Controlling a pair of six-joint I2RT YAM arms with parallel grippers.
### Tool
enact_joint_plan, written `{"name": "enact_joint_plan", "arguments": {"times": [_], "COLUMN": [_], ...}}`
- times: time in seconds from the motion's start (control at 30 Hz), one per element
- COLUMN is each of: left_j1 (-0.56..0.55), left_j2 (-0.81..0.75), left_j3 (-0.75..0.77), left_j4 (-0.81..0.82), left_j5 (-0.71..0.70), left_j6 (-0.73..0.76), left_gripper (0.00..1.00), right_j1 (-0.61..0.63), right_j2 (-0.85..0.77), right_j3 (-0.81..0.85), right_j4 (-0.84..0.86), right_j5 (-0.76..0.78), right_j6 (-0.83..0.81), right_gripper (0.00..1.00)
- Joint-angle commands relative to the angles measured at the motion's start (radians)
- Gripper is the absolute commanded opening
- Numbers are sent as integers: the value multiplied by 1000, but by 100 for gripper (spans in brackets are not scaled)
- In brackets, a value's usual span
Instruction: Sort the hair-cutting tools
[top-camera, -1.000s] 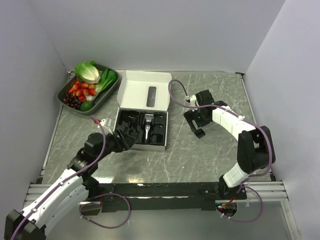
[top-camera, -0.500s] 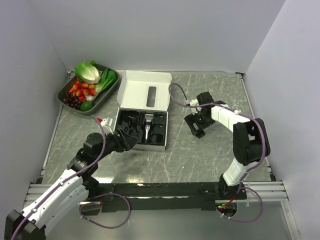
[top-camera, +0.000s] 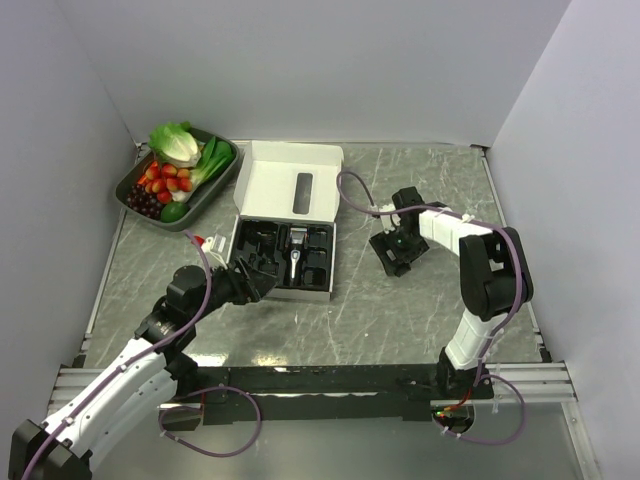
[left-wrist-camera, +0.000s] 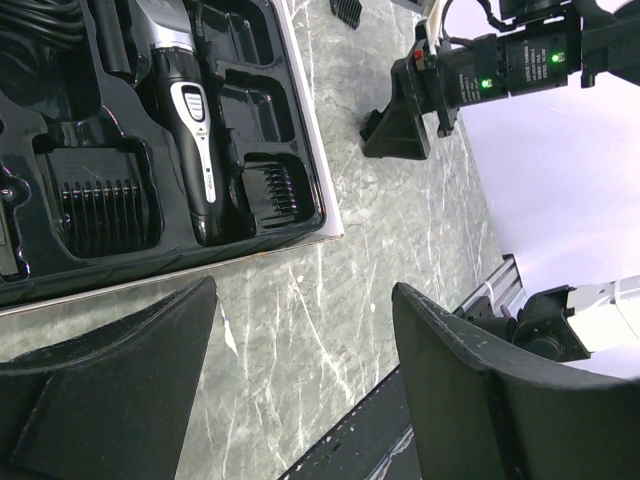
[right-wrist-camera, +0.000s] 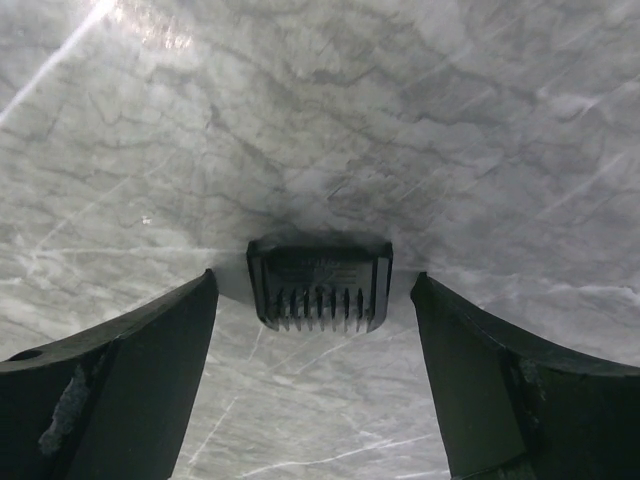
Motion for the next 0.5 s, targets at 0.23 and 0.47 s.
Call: {"name": "enact_joint_plan", "arguments": {"times": [0.23, 0.47], "left_j1": [-4, -6], "left_j2": [-6, -9], "left_j3": [-6, -5], "left_j4": [39, 31], "left_j5": [17, 9], "left_j6": [12, 14], "left_gripper": [76, 76], "right_j1": [-7, 7], "right_j2": [36, 32], "right_j3": [44, 50], "right_j4": [-27, -42], "right_j5": [27, 57], "right_j6": [-5, 2], "right_gripper": [75, 59]}}
